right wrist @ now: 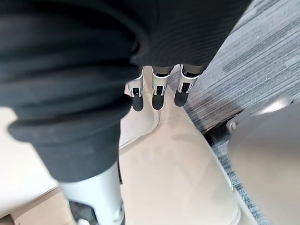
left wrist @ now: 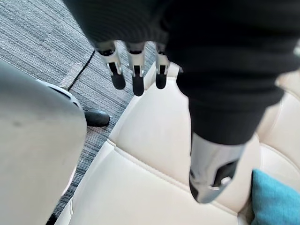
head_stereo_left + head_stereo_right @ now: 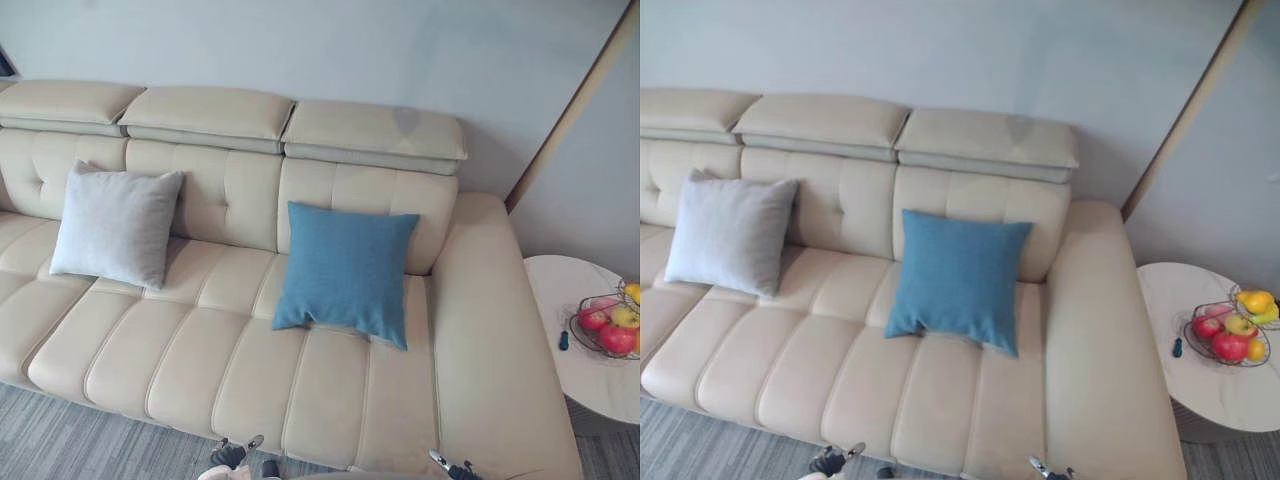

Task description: Pick up cushions and gather them together orderly.

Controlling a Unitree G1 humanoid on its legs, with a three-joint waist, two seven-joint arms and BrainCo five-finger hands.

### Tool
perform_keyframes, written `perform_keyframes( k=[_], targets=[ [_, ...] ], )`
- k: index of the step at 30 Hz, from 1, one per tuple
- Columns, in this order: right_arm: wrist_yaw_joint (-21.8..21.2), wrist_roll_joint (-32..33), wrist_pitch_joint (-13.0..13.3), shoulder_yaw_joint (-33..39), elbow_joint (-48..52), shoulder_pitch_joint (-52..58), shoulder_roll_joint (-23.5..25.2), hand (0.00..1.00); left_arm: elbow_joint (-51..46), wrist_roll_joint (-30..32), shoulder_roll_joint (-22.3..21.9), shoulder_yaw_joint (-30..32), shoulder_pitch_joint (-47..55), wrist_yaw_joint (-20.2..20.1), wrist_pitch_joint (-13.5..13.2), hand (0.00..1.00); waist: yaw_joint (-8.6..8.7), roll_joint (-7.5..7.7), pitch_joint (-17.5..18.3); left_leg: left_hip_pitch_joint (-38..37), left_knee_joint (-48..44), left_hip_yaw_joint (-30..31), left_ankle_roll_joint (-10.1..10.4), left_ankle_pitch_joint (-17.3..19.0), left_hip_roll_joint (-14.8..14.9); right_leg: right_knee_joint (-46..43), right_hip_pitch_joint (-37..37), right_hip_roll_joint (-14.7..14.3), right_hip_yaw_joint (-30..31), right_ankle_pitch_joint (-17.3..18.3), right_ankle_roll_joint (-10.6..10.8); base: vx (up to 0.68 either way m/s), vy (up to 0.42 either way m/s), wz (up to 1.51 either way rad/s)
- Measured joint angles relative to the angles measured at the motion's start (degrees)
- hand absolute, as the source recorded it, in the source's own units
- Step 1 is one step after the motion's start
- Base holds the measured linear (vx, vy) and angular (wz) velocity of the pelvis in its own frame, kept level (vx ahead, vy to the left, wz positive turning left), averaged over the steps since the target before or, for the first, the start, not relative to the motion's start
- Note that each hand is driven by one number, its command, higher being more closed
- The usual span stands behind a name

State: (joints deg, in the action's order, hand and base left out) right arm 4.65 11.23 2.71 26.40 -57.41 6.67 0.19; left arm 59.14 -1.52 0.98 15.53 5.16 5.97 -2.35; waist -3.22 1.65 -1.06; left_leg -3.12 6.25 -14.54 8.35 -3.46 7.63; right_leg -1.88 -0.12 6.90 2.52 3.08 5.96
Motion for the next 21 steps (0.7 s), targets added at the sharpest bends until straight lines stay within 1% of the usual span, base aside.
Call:
perform_keyframes(
  k=[1, 2, 3, 4, 5, 6, 7, 8, 9, 10, 11, 12, 13, 14, 15, 16, 17, 18, 19, 20, 21],
  targets=[
    [0.09, -0.04, 0.00, -1.09, 0.34, -0.66, -0.02, 0.00, -0.06, 0.28, 0.15, -0.34, -0.14, 0.00, 0.05, 0.00, -0.04, 0.47, -0.29, -0.36, -0.08, -1.21, 0.10, 0.46, 0.00, -0.16, -0.50, -0.05, 1.18, -0.30, -0.03, -0.02, 0.022, -0.42],
    [0.14, -0.03, 0.00, -1.93, 0.39, -1.02, -0.02, 0.00, -0.11, 0.30, 0.40, -0.91, -0.40, 0.00, 0.05, 0.00, -0.08, 0.41, -0.49, -0.64, -0.25, -2.28, 0.23, 0.76, 0.01, -0.53, -0.94, -0.07, 1.66, -0.42, -0.05, -0.05, 0.030, -0.54],
    [0.25, -0.08, -0.02, -3.08, 0.56, -2.08, 0.10, 0.00, -0.14, 0.36, 0.62, -1.27, -0.90, 0.04, 0.09, 0.00, -0.18, 1.04, -1.36, -0.96, -0.35, -3.24, 0.04, 1.29, 0.07, -1.40, -1.62, -0.18, 1.35, -0.84, -0.13, -0.05, 0.016, -0.39],
    [0.28, -0.11, -0.03, -3.25, 0.64, -2.19, 0.19, 0.00, -0.18, 0.36, 0.64, -1.31, -1.13, 0.06, 0.10, 0.00, -0.19, 0.89, -1.40, -0.95, -0.35, -3.64, -0.09, 1.39, 0.19, -2.01, -2.04, -0.33, 0.83, -1.08, -0.34, -0.06, -0.006, -0.50],
    [0.58, -0.16, -0.12, -4.10, 1.28, -2.44, 0.51, 0.00, -1.04, 0.34, 0.38, -1.40, -1.71, 0.12, 0.18, 0.00, -0.37, 0.66, -2.44, -0.87, -1.04, -4.30, -0.41, 1.72, 1.09, -4.54, -3.56, -1.13, -2.84, -2.63, -1.98, -0.05, -0.023, -0.41],
    [0.73, -0.39, -0.18, -4.84, 2.45, -2.56, 0.88, 0.00, -1.94, 0.32, 0.40, -1.45, -1.93, 0.18, 0.22, 0.00, -0.44, 0.75, -3.37, -0.61, -2.15, -4.65, -0.89, 2.28, 1.42, -6.04, -4.30, -1.36, -4.87, -3.40, -2.70, -0.12, -0.035, -0.55],
    [0.99, -1.57, -0.15, -5.75, 3.67, -3.09, 1.43, 0.00, -3.26, 0.29, 0.08, -1.57, -2.06, 0.35, 0.23, 0.00, -0.89, 0.65, -3.90, 0.59, -4.20, -5.33, -2.08, 3.01, 2.86, -6.11, -4.80, -1.92, -6.40, -4.99, -2.44, -0.10, -0.019, -0.34],
    [0.98, -2.00, -0.18, -5.86, 4.08, -3.17, 1.69, 0.00, -3.57, 0.28, -0.06, -1.44, -1.97, 0.36, 0.18, 0.00, -1.03, 0.46, -4.02, 1.11, -5.00, -5.51, -2.35, 3.21, 3.43, -8.07, -5.41, -1.54, -6.83, -3.58, -2.39, -0.12, -0.046, -0.07],
    [0.97, -2.31, -0.25, -5.95, 4.34, -2.65, 2.23, 0.00, -4.10, 0.26, -0.10, -1.53, -2.60, 0.36, 0.24, 0.00, -0.47, 0.89, -4.10, 2.19, -7.11, -5.02, -2.39, 3.18, 3.58, -23.95, -8.66, -0.42, -8.94, 3.53, -2.15, -0.03, -0.079, 0.50],
    [0.97, -2.33, -0.37, -6.26, 4.29, -1.55, 2.27, 0.00, -5.43, 0.25, -0.21, -2.76, -2.70, 0.34, 0.19, 0.00, -0.47, 1.92, -3.60, 3.55, -9.85, -3.21, -2.48, 3.23, 3.10, -34.33, -8.55, 1.02, -9.89, 6.40, 0.06, -0.02, -0.096, 0.65],
    [0.96, -2.33, -0.43, -6.34, 4.19, -1.38, 2.28, 0.00, -5.89, 0.25, -0.12, -3.09, -2.61, 0.35, 0.18, 0.00, -0.46, 2.46, -3.29, 4.03, -10.90, -2.62, -2.62, 3.32, 2.69, -36.10, -8.47, 1.59, -10.03, 5.95, 0.37, 0.02, -0.088, 0.59],
    [0.94, -2.34, -0.46, -6.27, 4.09, -1.61, 2.17, 0.00, -6.75, 0.24, 0.15, -3.04, -2.74, 0.30, 0.22, 0.00, -0.43, 3.53, -2.89, 6.01, -13.69, -1.96, -2.93, 3.64, 1.78, -36.14, -9.32, 2.25, -10.05, 6.10, 0.98, -0.06, -0.043, 0.18],
    [0.92, -2.34, -0.41, -6.38, 4.13, -2.82, 1.75, 0.00, -6.89, 0.20, -0.73, -3.00, -3.28, 0.29, 0.27, 0.00, -1.46, 3.56, -2.68, 9.93, -17.51, -1.14, -4.11, 4.91, 1.47, -33.23, -9.57, 1.39, -10.06, 5.34, 1.81, -0.17, 0.052, -0.15],
    [1.05, -2.35, -0.24, -6.27, 4.28, -3.97, -0.53, 0.00, -7.03, 0.18, -2.75, -3.16, -2.59, 0.32, 0.20, 0.00, -3.11, 0.37, -2.07, 10.90, -14.86, 0.71, -6.47, 3.58, 0.46, -28.77, -6.41, -0.75, -8.05, 7.82, 2.16, -0.20, 0.098, -0.34],
    [1.03, -2.37, -0.13, -6.34, 3.93, -4.46, -0.56, 0.00, -7.45, 0.19, -2.84, -3.30, -2.62, 0.34, 0.16, 0.00, -3.43, 0.75, -2.57, 10.99, -15.13, -0.32, -5.45, 3.51, 0.71, -29.78, -6.21, -0.68, -8.06, 9.02, 1.85, -0.18, 0.054, -0.23],
    [0.99, -2.34, -0.40, -6.39, 3.82, -6.42, 0.38, 0.00, -8.06, 0.12, -1.70, -4.28, -4.36, 0.96, 0.27, 0.00, -3.86, 2.74, -3.93, 14.14, -18.26, -0.84, -5.74, 3.36, -0.09, -23.97, -3.52, -0.04, -7.65, 12.60, -1.24, -0.12, -0.058, -0.06],
    [0.98, -2.33, -0.39, -6.42, 3.95, -7.07, 0.47, 0.00, -8.01, 0.13, -1.60, -4.59, -4.64, 1.14, 0.31, 0.00, -4.08, 2.62, -4.24, 14.89, -18.82, -0.79, -5.51, 3.49, 0.19, -21.37, -2.74, -0.57, -8.08, 12.72, -1.41, -0.18, -0.133, -0.06],
    [0.96, -2.25, -0.08, -6.50, 4.19, -7.88, 0.51, 0.00, -7.88, 0.03, -1.62, -5.41, -4.75, 1.32, 0.30, 0.00, -4.30, 1.85, -4.95, 15.70, -19.50, -0.69, -4.86, 3.34, 0.89, -16.93, -0.95, -1.51, -8.37, 12.65, -1.75, -0.21, -0.099, -0.15],
    [0.98, -2.18, 0.24, -6.62, 4.18, -8.26, 0.17, 0.00, -7.22, -0.06, -1.94, -5.82, -4.99, 1.38, 0.33, 0.00, -4.17, 0.22, -5.90, 16.08, -19.63, 0.02, -4.12, 2.77, 1.66, -12.40, 1.34, -2.72, -8.66, 11.54, -3.43, -0.29, -0.102, 0.06],
    [1.14, -2.17, 0.12, -6.50, 3.84, -7.84, -0.23, 0.00, -7.19, -0.28, -2.28, -6.86, -5.13, 1.37, 0.39, 0.00, -3.23, -0.91, -6.65, 16.00, -18.61, 0.94, -3.75, 1.23, 2.57, -10.77, 2.12, -3.95, -10.14, 10.14, -4.00, -0.27, -0.069, 0.21],
    [1.22, -2.16, 0.08, -6.45, 3.68, -7.43, -0.22, 0.00, -7.21, -0.28, -2.25, -7.35, -5.01, 1.36, 0.38, 0.00, -3.12, -1.32, -6.53, 15.76, -17.81, 1.11, -3.51, 0.33, 2.60, -10.61, 1.97, -4.04, -10.48, 9.97, -4.22, -0.29, -0.082, 0.32]
  ],
)
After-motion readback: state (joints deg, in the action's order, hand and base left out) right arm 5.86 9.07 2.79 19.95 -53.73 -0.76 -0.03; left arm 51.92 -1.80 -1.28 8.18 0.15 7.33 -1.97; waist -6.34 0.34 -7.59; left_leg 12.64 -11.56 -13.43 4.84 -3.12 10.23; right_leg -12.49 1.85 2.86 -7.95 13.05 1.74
